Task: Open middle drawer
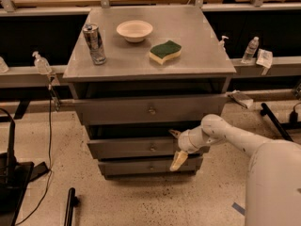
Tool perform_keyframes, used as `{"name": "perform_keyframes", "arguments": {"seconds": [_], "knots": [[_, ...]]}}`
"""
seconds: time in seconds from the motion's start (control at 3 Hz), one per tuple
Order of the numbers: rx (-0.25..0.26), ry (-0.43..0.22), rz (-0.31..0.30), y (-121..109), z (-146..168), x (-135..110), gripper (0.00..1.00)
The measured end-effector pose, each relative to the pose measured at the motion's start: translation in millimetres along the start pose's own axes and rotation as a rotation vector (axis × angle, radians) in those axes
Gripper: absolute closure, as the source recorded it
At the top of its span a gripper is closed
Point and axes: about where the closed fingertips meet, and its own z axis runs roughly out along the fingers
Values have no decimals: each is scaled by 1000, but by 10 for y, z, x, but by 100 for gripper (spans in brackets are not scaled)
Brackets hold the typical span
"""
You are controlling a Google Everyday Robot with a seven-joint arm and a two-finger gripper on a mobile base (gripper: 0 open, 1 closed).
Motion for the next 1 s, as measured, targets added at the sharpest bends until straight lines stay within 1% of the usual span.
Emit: {"name": "perform_keyframes", "arguments": {"seconds": [0.33, 0.67, 1.0], "knots": [[-19, 6, 5, 33, 17, 21, 0], [-49, 5, 10, 213, -66, 47, 0], [-105, -4, 47, 617, -372, 91, 0]]}}
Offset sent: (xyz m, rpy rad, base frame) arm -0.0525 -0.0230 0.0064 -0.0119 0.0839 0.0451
